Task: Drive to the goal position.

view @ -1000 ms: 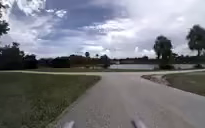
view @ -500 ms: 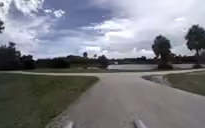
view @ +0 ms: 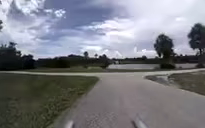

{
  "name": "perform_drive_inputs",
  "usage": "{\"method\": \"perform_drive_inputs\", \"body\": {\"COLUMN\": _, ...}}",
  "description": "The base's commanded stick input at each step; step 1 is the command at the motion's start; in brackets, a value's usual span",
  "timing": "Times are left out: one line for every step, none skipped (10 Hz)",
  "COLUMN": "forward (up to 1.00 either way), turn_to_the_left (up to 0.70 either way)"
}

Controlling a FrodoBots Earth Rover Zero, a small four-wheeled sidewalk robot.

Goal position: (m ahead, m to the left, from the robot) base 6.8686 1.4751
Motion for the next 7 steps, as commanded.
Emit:
{"method": "perform_drive_inputs", "body": {"forward": 0.70, "turn_to_the_left": -0.35}}
{"method": "perform_drive_inputs", "body": {"forward": 0.70, "turn_to_the_left": -0.35}}
{"method": "perform_drive_inputs", "body": {"forward": 0.70, "turn_to_the_left": -0.35}}
{"method": "perform_drive_inputs", "body": {"forward": 0.70, "turn_to_the_left": -0.27}}
{"method": "perform_drive_inputs", "body": {"forward": 0.70, "turn_to_the_left": -0.04}}
{"method": "perform_drive_inputs", "body": {"forward": 0.70, "turn_to_the_left": 0.00}}
{"method": "perform_drive_inputs", "body": {"forward": 0.70, "turn_to_the_left": 0.00}}
